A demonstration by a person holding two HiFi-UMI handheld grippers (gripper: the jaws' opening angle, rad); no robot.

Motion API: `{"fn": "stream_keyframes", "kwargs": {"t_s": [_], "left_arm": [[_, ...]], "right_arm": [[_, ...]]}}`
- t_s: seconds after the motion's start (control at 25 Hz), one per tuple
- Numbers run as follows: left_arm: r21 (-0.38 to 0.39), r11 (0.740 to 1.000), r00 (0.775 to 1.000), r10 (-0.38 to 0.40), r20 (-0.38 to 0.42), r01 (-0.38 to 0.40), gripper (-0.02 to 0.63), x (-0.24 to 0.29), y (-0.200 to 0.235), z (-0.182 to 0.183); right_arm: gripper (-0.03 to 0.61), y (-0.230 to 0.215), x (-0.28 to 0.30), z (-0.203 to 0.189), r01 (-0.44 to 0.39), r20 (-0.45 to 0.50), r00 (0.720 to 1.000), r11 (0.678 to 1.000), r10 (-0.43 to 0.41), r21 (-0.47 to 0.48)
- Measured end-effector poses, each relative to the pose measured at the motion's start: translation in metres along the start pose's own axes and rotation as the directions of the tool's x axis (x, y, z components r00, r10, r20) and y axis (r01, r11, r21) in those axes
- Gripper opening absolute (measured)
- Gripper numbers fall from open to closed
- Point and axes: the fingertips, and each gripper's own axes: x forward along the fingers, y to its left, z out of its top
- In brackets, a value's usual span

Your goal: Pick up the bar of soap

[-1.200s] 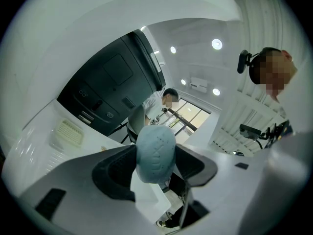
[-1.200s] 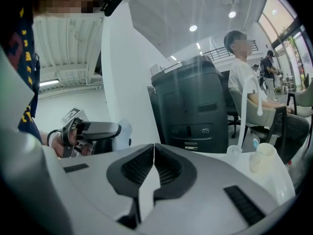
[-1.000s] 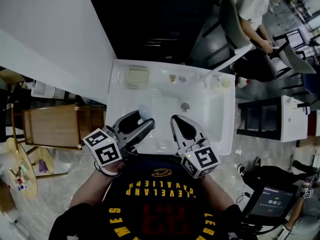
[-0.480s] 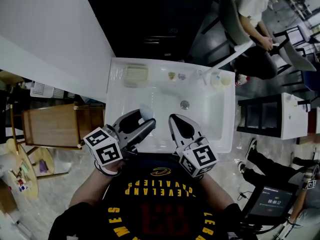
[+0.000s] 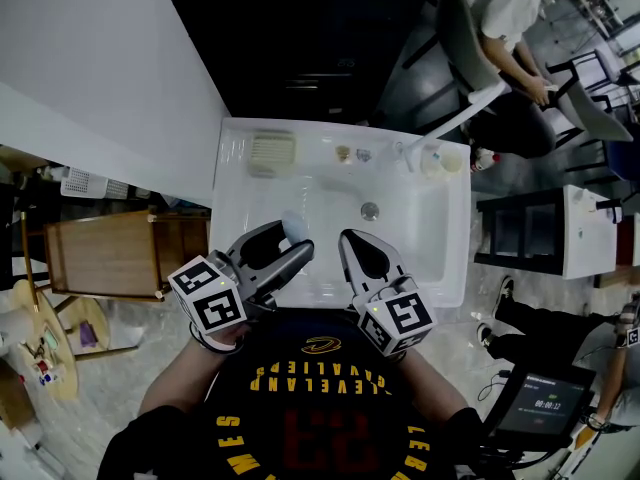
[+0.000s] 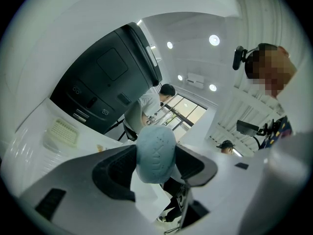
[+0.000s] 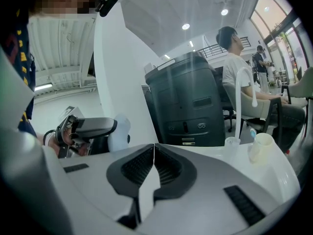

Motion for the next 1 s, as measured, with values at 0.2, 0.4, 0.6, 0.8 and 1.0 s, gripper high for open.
{"fn": "stream_keyframes", "kwargs": {"t_s": [0.2, 0.4, 0.6, 0.8, 1.0], "left_arm": [[0.0, 1.0, 1.0, -0.01, 0.004, 0.01, 0.265, 0.0013, -0.001, -0.0008], [0.0, 1.0, 1.0, -0.006, 0.001, 0.006, 0.265, 0.0027, -0.0014, -0.0024], [0.006, 1.0, 1.0, -0.017, 0.001, 0.017, 0.265, 0.0027, -0.0028, -0.0032], [0.004, 1.0, 1.0, -0.006, -0.006, 0.006, 0.265, 0.0026, -0.0029, -0.0033], [0.009, 1.0, 1.0, -0.005, -0.011, 0.005, 0.265, 0.0032, -0.0032, -0.0037]], "right_arm": [[0.018, 0.0013, -0.0006, -0.0014, -0.006, -0.005, 1.0, 1.0, 0.006, -0.008], [0.018, 0.0014, -0.0025, -0.0022, -0.007, -0.001, 1.0, 1.0, 0.007, -0.011], [0.018, 0.0022, -0.0025, -0.0031, -0.011, -0.002, 1.0, 1.0, 0.011, -0.005], [0.017, 0.0035, -0.0022, -0.0039, -0.017, -0.002, 1.0, 1.0, 0.017, -0.003], [0.017, 0.0044, -0.0026, -0.0035, -0.022, 0.004, 1.0, 1.0, 0.022, 0.002]]}}
